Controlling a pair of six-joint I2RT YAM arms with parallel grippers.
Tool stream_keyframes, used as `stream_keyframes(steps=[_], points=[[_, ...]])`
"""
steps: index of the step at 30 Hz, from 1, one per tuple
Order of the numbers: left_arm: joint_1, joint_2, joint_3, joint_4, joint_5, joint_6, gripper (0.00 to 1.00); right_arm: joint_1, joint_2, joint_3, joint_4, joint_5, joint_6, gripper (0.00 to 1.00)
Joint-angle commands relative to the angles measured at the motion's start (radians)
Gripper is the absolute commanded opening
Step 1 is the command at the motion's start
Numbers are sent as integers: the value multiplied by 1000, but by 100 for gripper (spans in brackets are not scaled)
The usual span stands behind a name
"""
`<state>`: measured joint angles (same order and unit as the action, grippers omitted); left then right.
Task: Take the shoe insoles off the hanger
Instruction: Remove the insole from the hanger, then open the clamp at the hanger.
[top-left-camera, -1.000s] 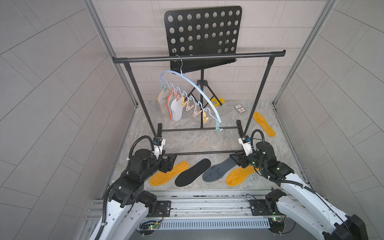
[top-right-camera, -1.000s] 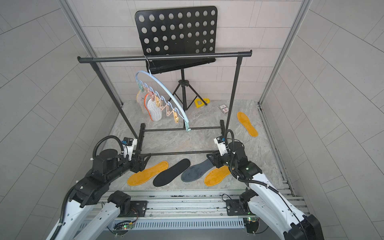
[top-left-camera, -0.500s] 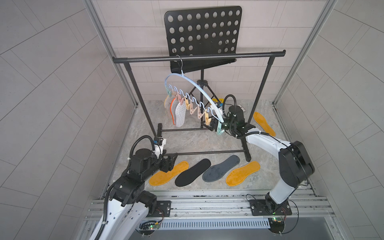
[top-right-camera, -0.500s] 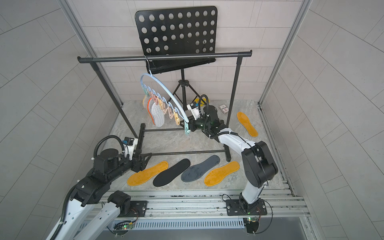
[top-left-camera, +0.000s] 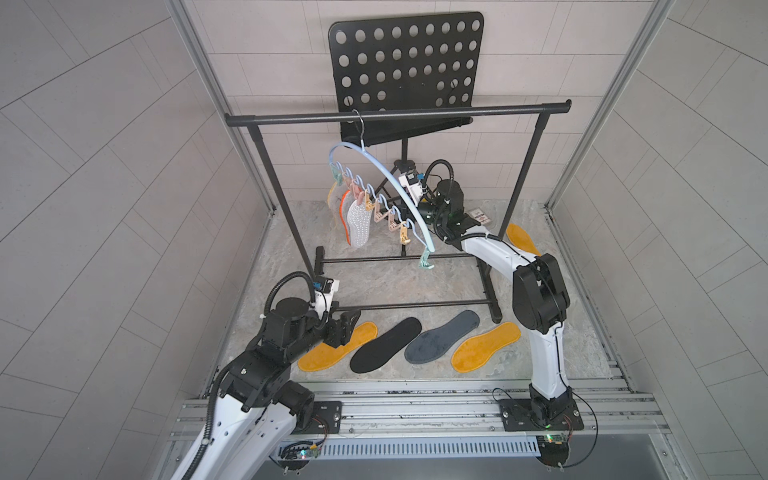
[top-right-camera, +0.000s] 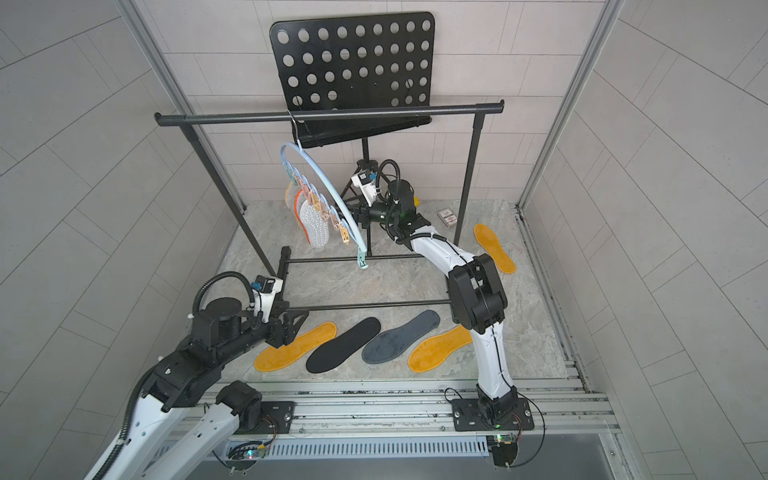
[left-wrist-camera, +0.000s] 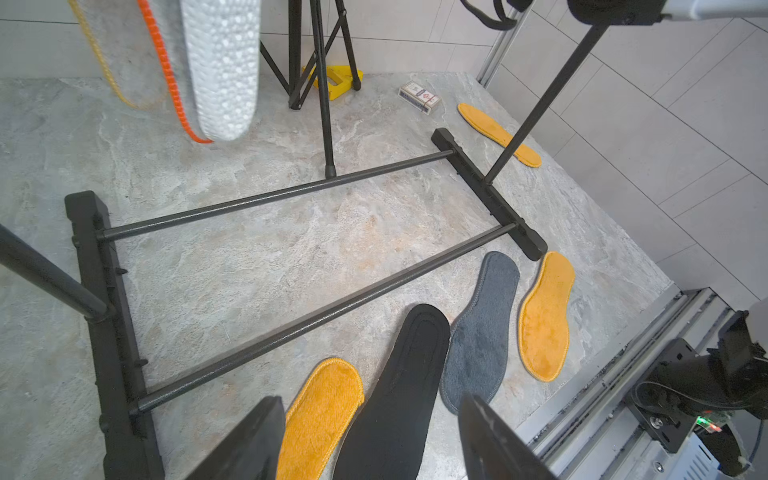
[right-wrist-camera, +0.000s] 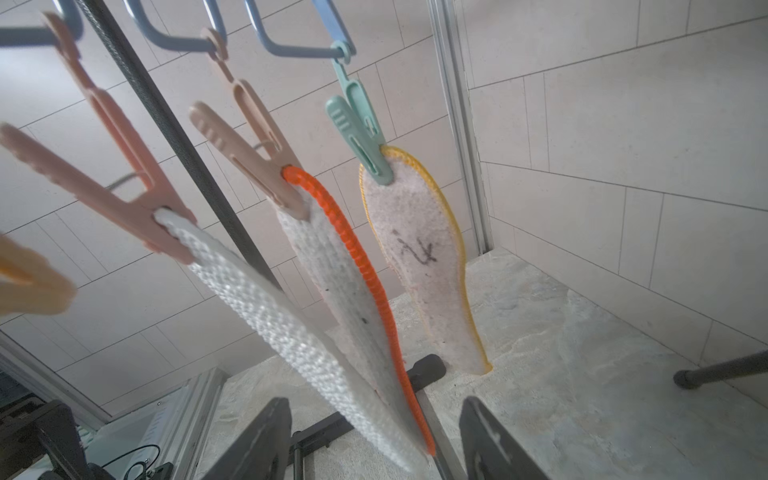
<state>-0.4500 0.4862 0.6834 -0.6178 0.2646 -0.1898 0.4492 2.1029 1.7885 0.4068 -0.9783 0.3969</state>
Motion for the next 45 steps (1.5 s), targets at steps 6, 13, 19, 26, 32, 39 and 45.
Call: stream_keyframes(steps=[6, 13, 19, 26, 32, 39, 45], points=[[-18, -2, -7, 9, -20, 0, 72, 36, 51, 112, 22, -78, -20, 68], [-26, 2, -7, 9, -22, 1, 72, 71, 62, 123, 13, -109, -33, 68], [-28, 6, -10, 13, -12, 3, 72, 90, 66, 127, 12, -125, -36, 65], [-30, 4, -10, 14, -14, 3, 72, 121, 56, 110, 17, -155, -21, 61], [-32, 4, -11, 13, -15, 3, 72, 130, 55, 89, 62, -165, 22, 55], [-36, 5, -12, 15, -19, 3, 72, 135, 59, 84, 102, -165, 68, 36], [-36, 8, -10, 16, -17, 1, 72, 132, 75, 96, 111, -157, 80, 11]])
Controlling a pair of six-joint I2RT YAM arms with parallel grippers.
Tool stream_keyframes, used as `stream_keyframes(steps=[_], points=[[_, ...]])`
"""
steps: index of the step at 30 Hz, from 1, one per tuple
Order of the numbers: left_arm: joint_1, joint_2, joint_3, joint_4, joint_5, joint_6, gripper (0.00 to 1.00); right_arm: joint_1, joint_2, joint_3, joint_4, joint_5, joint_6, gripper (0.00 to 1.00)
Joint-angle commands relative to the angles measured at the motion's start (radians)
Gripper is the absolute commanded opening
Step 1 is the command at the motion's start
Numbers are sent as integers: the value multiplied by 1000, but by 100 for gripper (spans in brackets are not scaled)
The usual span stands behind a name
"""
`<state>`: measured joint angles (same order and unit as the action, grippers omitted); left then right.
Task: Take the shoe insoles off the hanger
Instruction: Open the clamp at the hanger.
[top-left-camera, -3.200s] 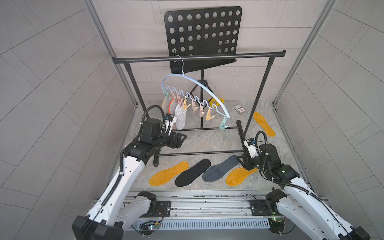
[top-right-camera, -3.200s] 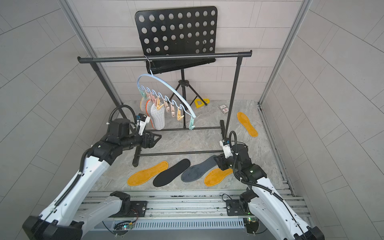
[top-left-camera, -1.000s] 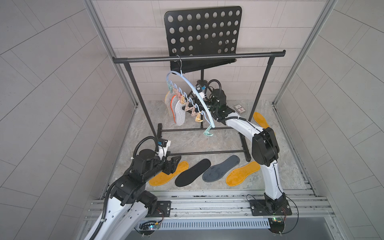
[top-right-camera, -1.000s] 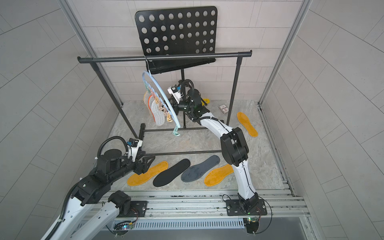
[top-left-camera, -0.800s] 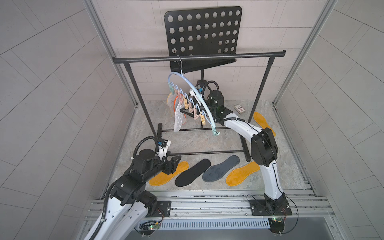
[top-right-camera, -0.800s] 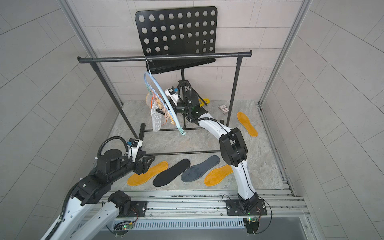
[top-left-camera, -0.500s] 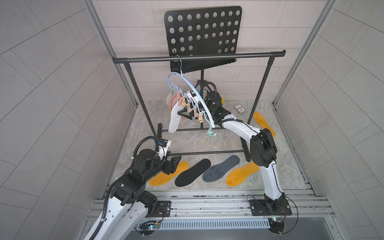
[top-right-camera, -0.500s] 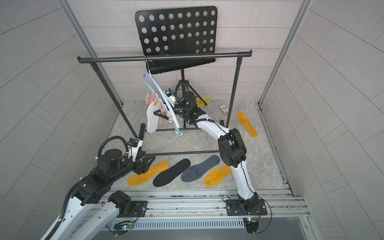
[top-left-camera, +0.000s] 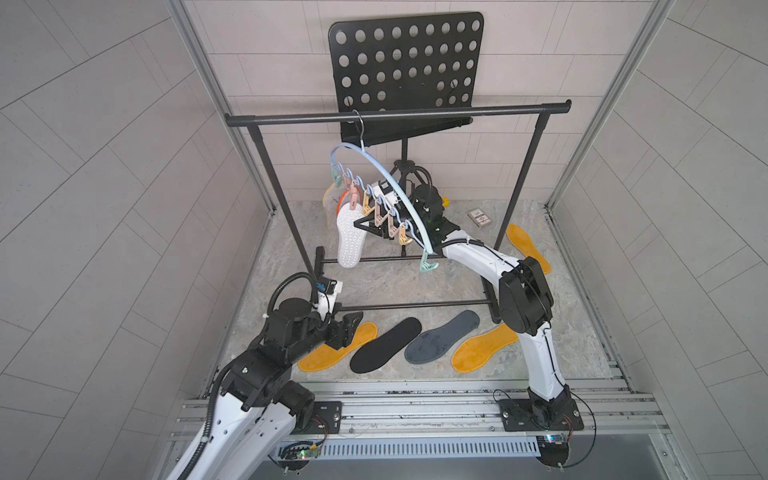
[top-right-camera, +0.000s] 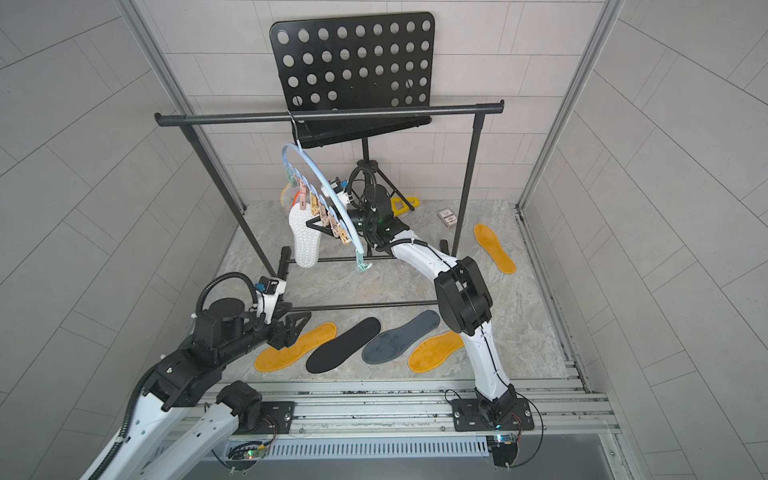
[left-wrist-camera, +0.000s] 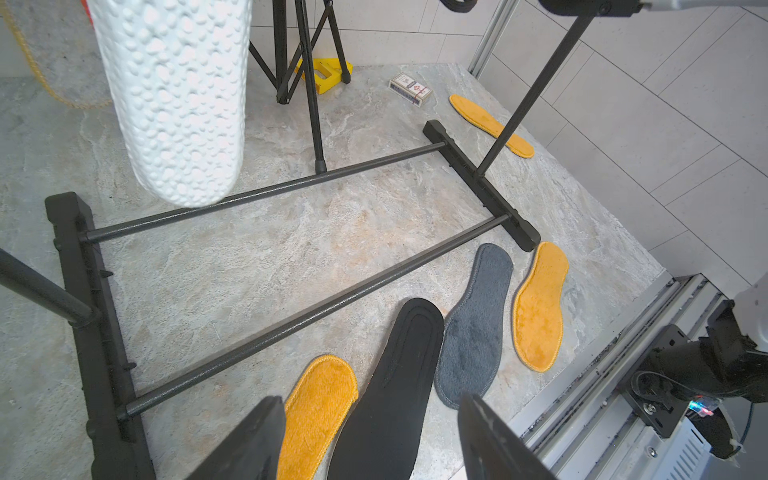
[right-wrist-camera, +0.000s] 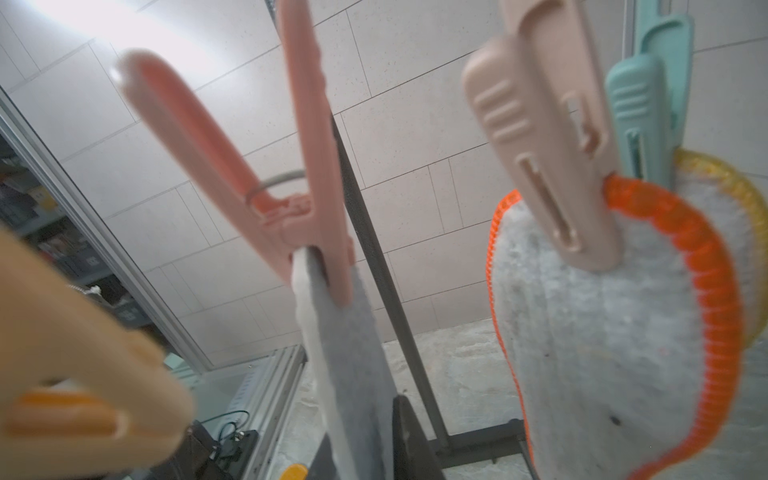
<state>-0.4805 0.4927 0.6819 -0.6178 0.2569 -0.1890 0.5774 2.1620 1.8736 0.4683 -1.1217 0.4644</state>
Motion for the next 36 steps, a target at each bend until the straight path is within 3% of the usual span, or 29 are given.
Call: stream_keyframes(steps=[1, 2, 6, 15, 23, 30, 36], points=[[-6, 1, -8, 14, -8, 0, 72, 1, 18, 12, 58, -17, 21, 6], [-6, 0, -6, 13, -5, 1, 72, -3, 21, 13, 77, -19, 39, 1], [-5, 18, 1, 35, -6, -1, 72, -20, 15, 1, 105, -52, 71, 0], [4, 276, 262, 84, -39, 59, 74, -61, -47, -13, -127, -166, -108, 0], [117, 488, 471, 161, 82, 157, 77, -84, -87, 45, -434, -207, -346, 0], [212, 692, 661, 154, 172, 272, 78, -93, -112, 28, -465, -214, -363, 0], [305, 808, 732, 206, 359, 352, 78, -91, -128, 16, -481, -215, -368, 0]])
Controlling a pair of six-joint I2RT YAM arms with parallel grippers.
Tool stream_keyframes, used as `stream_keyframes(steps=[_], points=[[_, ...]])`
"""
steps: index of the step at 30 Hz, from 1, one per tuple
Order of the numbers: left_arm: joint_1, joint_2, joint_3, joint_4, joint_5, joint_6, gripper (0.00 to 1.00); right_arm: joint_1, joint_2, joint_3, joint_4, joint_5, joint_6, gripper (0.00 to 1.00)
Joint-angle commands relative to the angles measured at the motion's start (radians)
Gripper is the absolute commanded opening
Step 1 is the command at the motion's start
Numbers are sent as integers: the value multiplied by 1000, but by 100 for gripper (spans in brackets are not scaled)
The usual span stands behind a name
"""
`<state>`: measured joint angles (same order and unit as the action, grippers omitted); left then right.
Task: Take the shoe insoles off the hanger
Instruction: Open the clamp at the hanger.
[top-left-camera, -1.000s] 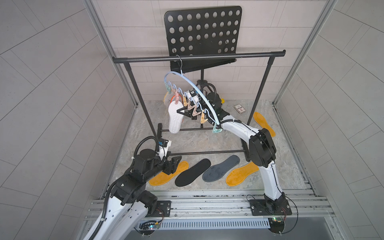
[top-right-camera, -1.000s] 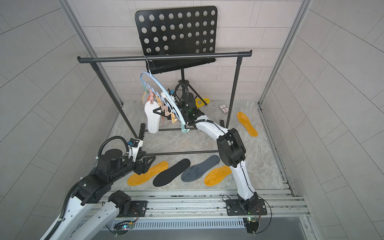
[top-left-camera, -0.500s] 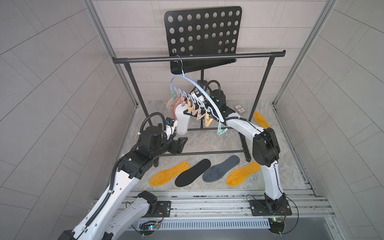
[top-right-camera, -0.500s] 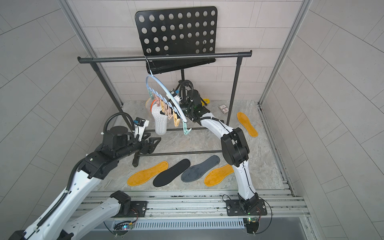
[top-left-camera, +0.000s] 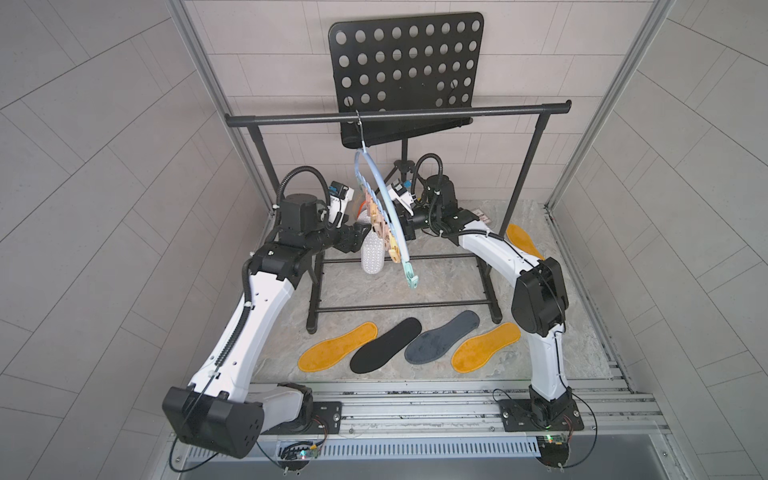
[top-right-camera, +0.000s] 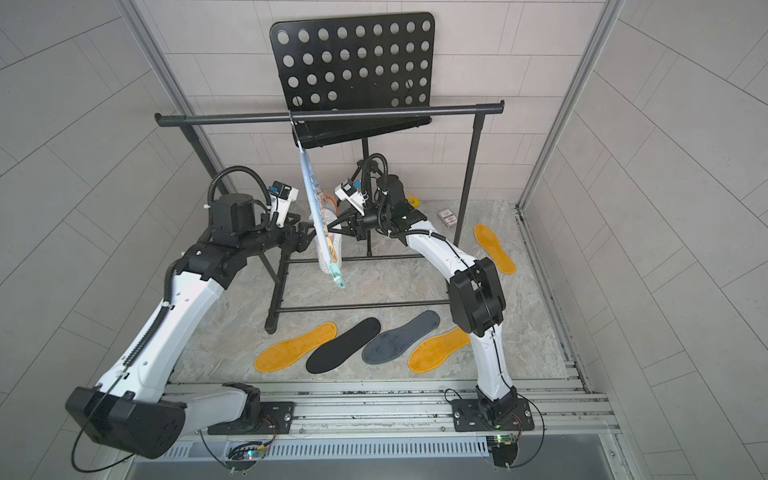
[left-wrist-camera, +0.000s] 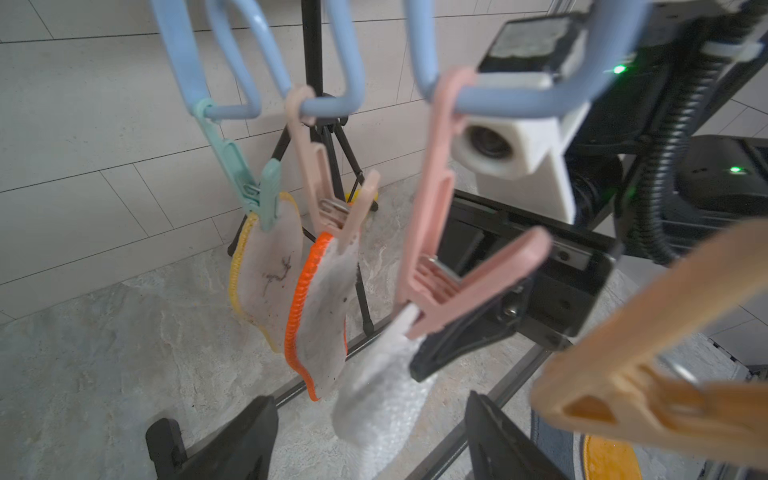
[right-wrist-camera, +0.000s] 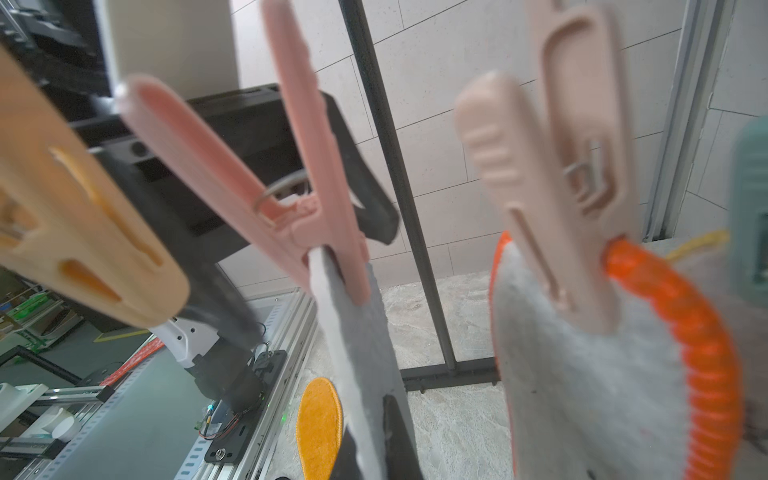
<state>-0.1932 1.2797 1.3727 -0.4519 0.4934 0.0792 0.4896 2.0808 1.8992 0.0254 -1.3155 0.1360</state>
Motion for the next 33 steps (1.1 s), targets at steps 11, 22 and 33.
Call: stream_keyframes(steps=[11, 22, 33], points=[[32, 104, 93, 166, 330, 189, 78, 0, -55, -10, -85, -28, -55, 0], [36, 180, 195, 144, 447, 206, 73, 3, -68, -29, -101, -39, -61, 0], [35, 195, 218, 121, 465, 190, 36, 3, -59, -24, -86, -39, -54, 0]])
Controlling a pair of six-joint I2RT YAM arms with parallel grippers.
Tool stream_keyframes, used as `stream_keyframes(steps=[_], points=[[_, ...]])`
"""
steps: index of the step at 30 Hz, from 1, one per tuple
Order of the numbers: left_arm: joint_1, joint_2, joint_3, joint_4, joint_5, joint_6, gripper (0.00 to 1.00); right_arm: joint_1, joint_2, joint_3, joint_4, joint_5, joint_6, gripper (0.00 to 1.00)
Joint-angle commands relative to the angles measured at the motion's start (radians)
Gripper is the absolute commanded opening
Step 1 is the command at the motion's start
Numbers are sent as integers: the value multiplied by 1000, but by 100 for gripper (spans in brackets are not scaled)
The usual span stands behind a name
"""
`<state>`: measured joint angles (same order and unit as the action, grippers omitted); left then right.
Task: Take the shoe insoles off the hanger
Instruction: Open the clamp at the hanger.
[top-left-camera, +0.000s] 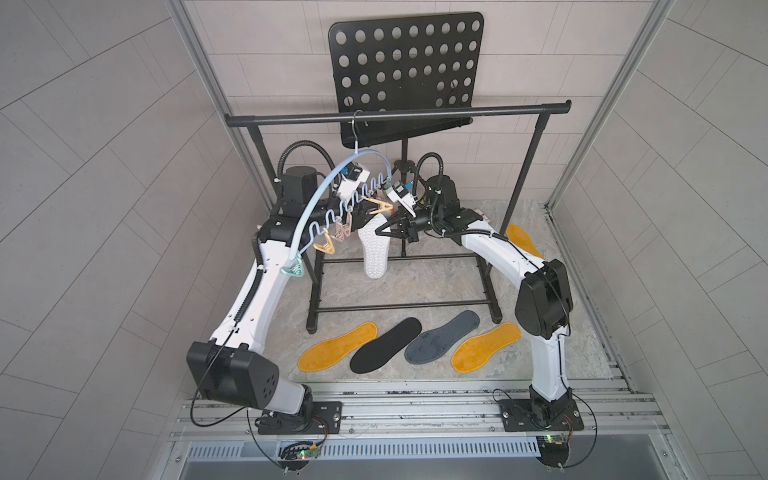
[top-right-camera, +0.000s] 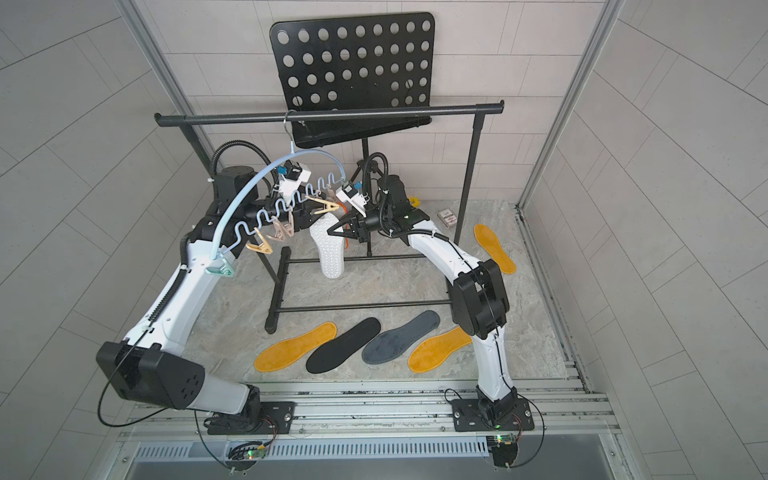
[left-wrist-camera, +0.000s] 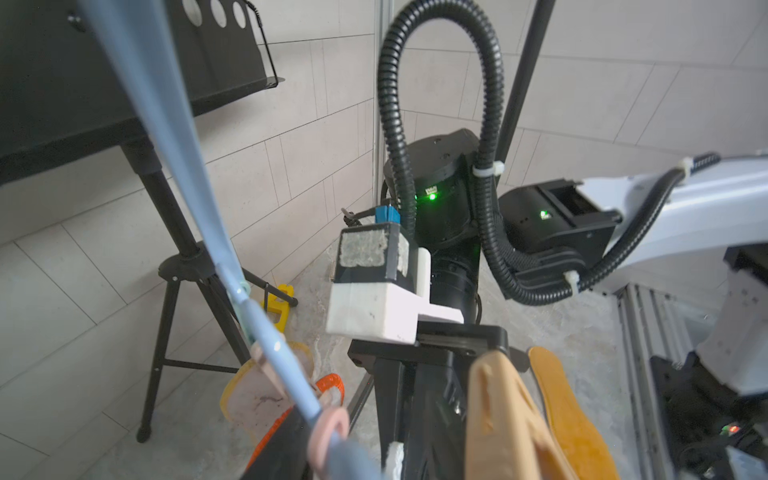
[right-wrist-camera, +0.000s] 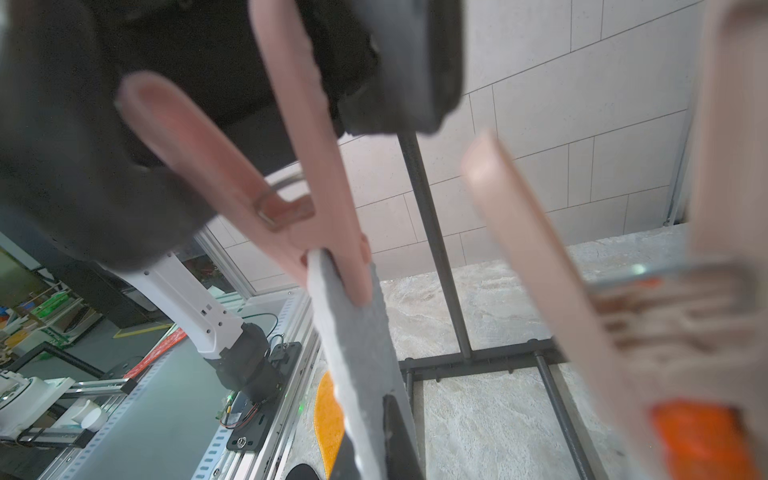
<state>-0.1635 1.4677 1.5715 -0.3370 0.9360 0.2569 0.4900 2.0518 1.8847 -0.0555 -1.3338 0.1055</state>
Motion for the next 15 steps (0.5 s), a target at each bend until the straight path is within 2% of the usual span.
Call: stream_keyframes(steps=[1, 6, 11, 15], points=[[6, 7, 16, 4, 19, 14, 33, 3, -29, -9, -2, -21, -20, 0], [5, 8, 12, 0, 9, 21, 31, 1, -21, -3, 17, -20, -6, 0], [5, 19, 17, 15, 3, 1, 9, 0, -14, 0, 20, -15, -1, 0], [5, 22, 18, 26, -8, -10, 8, -5, -22, -18, -22, -2, -27, 0]])
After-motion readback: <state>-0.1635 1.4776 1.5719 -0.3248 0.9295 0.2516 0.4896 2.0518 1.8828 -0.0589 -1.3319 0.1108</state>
